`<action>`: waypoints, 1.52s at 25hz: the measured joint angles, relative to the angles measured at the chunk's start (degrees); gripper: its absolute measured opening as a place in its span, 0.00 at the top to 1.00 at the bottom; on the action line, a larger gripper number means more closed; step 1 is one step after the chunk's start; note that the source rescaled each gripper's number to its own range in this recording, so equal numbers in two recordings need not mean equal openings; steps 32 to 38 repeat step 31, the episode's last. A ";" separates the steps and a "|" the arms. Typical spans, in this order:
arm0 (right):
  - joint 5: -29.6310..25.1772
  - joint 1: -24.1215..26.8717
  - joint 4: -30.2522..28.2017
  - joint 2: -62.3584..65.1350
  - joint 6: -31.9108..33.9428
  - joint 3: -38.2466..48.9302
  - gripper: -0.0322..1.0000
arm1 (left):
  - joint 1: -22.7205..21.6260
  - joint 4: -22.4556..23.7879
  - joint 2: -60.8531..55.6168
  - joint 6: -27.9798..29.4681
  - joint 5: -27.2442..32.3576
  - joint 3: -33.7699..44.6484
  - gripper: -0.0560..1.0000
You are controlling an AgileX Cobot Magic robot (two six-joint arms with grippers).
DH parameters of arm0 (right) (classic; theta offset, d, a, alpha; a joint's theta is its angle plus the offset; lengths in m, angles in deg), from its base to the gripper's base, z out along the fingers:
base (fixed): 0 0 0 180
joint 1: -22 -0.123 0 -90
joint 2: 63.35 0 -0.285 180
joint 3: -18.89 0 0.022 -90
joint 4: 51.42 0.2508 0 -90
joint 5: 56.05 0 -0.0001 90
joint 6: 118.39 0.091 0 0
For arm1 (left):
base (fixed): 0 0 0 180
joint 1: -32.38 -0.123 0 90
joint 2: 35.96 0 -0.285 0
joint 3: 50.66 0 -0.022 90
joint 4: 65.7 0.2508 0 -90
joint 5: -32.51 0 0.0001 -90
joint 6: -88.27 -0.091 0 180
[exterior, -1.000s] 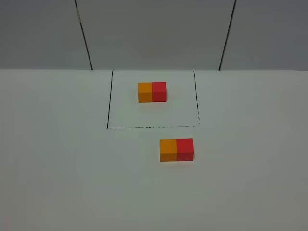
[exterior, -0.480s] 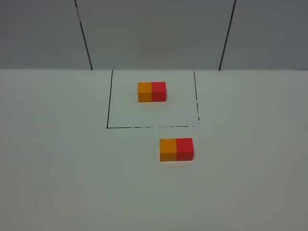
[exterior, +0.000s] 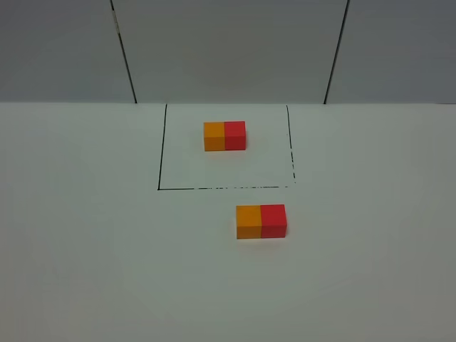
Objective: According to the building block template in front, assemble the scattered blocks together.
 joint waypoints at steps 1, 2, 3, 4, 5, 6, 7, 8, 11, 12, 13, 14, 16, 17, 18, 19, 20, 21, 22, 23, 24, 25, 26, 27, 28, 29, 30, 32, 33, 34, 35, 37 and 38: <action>0.00 -0.18 -0.06 0.00 0.24 0.00 0.06 | 0.00 0.00 0.00 0.00 0.00 0.00 0.34; 0.00 -0.17 -0.06 0.00 0.49 0.00 0.07 | 0.00 0.00 0.00 0.00 0.00 0.00 0.34; 0.00 -0.17 -0.12 0.00 0.60 0.00 0.09 | 0.00 0.00 0.00 0.00 0.00 0.00 0.34; 0.00 -0.17 -0.12 0.00 0.74 0.00 0.11 | 0.00 0.00 0.00 0.00 0.00 0.00 0.34; 0.00 -0.17 -0.13 0.00 0.75 0.00 0.13 | 0.00 0.00 0.00 0.00 0.00 0.00 0.34; 0.00 -0.17 -0.13 0.00 0.75 0.00 0.15 | 0.00 0.00 0.00 0.00 0.00 0.00 0.34; 0.00 -0.17 -0.13 0.00 0.75 0.00 0.17 | 0.00 0.00 0.00 0.00 0.00 0.00 0.34; 0.00 -0.17 -0.13 0.00 0.75 0.00 0.20 | 0.00 0.00 0.00 0.00 0.00 0.00 0.34; 0.00 -0.17 -0.13 0.00 0.82 0.00 0.29 | 0.00 0.00 0.00 0.00 0.00 0.00 0.34; 0.00 -0.17 -0.13 0.00 0.82 0.00 0.32 | 0.00 0.00 0.00 0.00 0.00 0.00 0.34; 0.00 -0.17 -0.13 0.00 0.82 0.00 0.35 | 0.00 0.00 0.00 0.00 0.00 0.00 0.34; 0.00 -0.17 -0.13 0.00 0.82 0.00 0.38 | 0.00 0.00 0.00 0.00 0.00 0.00 0.34; 0.00 -0.17 -0.13 0.00 0.82 0.00 0.44 | 0.00 0.00 0.00 0.00 0.00 0.00 0.34; 0.00 -0.17 -0.13 0.00 0.82 0.04 0.47 | 0.00 0.00 0.00 0.00 0.00 0.00 0.34; 0.00 -0.17 -0.13 0.00 0.82 0.04 0.50 | 0.00 0.00 0.00 0.00 0.00 0.00 0.34; 0.00 -0.17 -0.13 0.00 0.82 0.04 0.52 | 0.00 0.00 0.00 0.00 0.00 0.00 0.34; 0.00 -0.17 -0.13 0.00 0.82 0.04 0.55 | 0.00 0.00 0.00 0.00 0.00 0.00 0.34; 0.00 -0.17 -0.13 0.00 0.82 0.04 0.58 | 0.00 0.00 0.00 0.00 0.00 0.00 0.34; 0.00 -0.19 -0.13 0.00 0.82 0.04 0.61 | 0.00 0.00 0.00 0.00 0.00 0.00 0.34; 0.00 -0.33 -0.13 0.00 0.82 0.04 0.63 | 0.00 0.00 0.00 0.00 0.00 0.00 0.34; 0.00 -0.32 -0.13 0.00 0.82 0.04 0.66 | 0.00 0.00 0.00 0.00 0.00 0.00 0.34; 0.00 -0.32 -0.13 0.00 0.82 0.04 0.69 | 0.00 0.00 0.00 0.00 0.00 0.00 0.34; 0.00 -0.32 -0.13 0.00 0.82 0.04 0.71 | 0.00 0.00 0.00 0.00 0.00 0.00 0.34; 0.00 -0.32 -0.13 0.00 0.89 0.04 0.74 | 0.00 0.00 0.00 0.00 0.00 0.00 0.34; 0.00 -0.32 -0.13 0.00 0.89 0.04 0.76 | 0.00 0.00 0.00 0.00 0.00 0.00 0.34; 0.00 -0.32 -0.13 0.00 0.89 0.04 0.79 | 0.00 0.00 0.00 0.00 0.00 0.00 0.34; 0.00 -0.32 -0.13 0.00 0.89 0.04 0.81 | 0.00 0.00 0.00 0.00 0.00 0.00 0.34; 0.00 -0.32 -0.13 0.00 0.89 0.04 0.84 | 0.00 0.00 0.00 0.00 0.00 0.00 0.34; 0.00 -0.32 -0.13 0.00 0.89 0.04 0.84 | 0.00 0.00 0.00 0.00 0.00 0.00 0.34; 0.00 -0.32 -0.13 0.00 0.89 0.04 0.84 | 0.00 0.00 0.00 0.00 0.00 0.00 0.34; 0.00 -0.32 -0.13 0.00 0.89 0.04 0.84 | 0.00 0.00 0.00 0.00 0.00 0.00 0.34; 0.00 -0.32 -0.13 0.00 0.89 0.04 0.84 | 0.00 0.00 0.00 0.00 0.00 0.00 0.34; 0.00 -0.32 -0.13 0.00 0.89 0.04 0.84 | 0.00 0.00 0.00 0.00 0.00 0.00 0.34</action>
